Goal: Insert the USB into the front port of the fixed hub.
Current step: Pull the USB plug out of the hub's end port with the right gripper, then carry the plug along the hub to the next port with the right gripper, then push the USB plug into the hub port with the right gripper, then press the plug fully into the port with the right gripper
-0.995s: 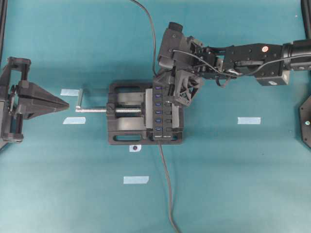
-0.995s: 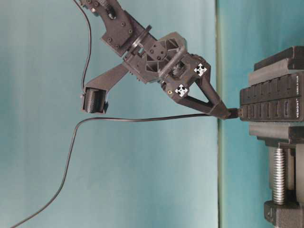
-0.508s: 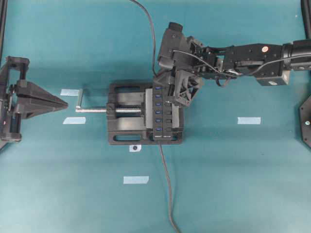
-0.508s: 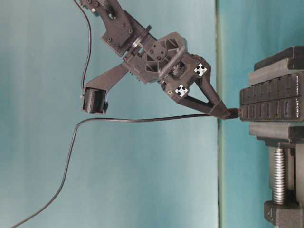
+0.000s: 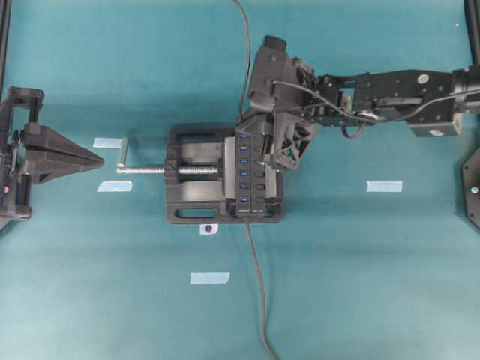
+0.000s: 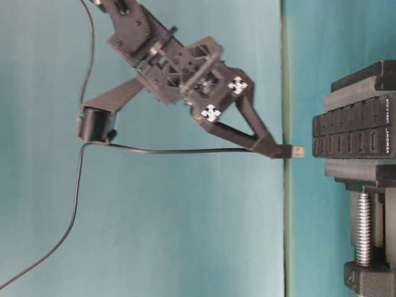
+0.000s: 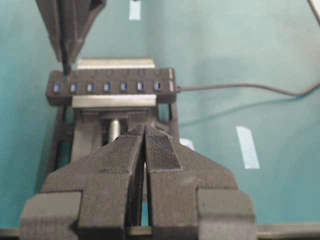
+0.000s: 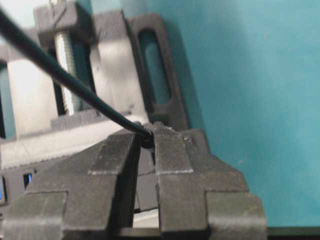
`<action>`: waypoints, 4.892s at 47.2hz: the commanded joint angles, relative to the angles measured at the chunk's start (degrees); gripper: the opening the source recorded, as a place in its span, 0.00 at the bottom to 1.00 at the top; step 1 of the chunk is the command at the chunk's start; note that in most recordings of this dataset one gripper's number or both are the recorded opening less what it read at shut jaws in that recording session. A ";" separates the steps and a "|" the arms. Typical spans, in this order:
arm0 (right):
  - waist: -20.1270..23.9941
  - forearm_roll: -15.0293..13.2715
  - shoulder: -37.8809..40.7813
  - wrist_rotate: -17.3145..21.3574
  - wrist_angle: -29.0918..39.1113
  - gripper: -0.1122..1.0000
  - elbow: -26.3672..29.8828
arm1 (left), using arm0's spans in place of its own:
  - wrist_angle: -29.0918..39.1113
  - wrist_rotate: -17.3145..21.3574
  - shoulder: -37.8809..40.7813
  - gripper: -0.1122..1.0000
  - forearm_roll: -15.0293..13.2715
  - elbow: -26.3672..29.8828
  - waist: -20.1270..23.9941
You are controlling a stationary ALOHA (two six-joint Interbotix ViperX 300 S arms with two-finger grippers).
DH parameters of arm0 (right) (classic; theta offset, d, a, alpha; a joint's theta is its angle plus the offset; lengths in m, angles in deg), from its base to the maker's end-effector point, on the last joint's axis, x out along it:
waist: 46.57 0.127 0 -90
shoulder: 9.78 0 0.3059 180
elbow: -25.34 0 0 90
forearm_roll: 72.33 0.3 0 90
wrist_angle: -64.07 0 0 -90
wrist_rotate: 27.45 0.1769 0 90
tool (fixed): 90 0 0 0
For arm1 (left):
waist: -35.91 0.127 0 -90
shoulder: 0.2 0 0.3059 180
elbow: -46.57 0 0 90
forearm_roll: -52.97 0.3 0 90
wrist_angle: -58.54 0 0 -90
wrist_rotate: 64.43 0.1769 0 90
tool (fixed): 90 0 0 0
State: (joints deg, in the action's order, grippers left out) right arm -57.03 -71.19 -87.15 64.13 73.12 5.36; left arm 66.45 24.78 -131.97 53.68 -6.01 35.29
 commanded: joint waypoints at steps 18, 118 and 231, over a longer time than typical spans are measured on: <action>2.29 0.26 -4.83 0.44 3.52 0.15 2.11 | -0.62 -0.09 -0.88 0.11 0.18 0.70 -0.09; 11.95 0.88 -1.23 5.63 2.99 0.15 0.09 | -1.14 -2.37 -0.79 0.10 0.18 0.26 -1.85; 13.45 1.05 3.60 8.79 2.29 0.15 -0.88 | -1.23 -2.72 -0.79 0.10 0.18 0.79 -2.99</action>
State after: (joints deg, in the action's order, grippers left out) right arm -44.28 -70.22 -83.90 72.13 75.06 4.22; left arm 65.83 22.23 -133.03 53.68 -6.54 32.39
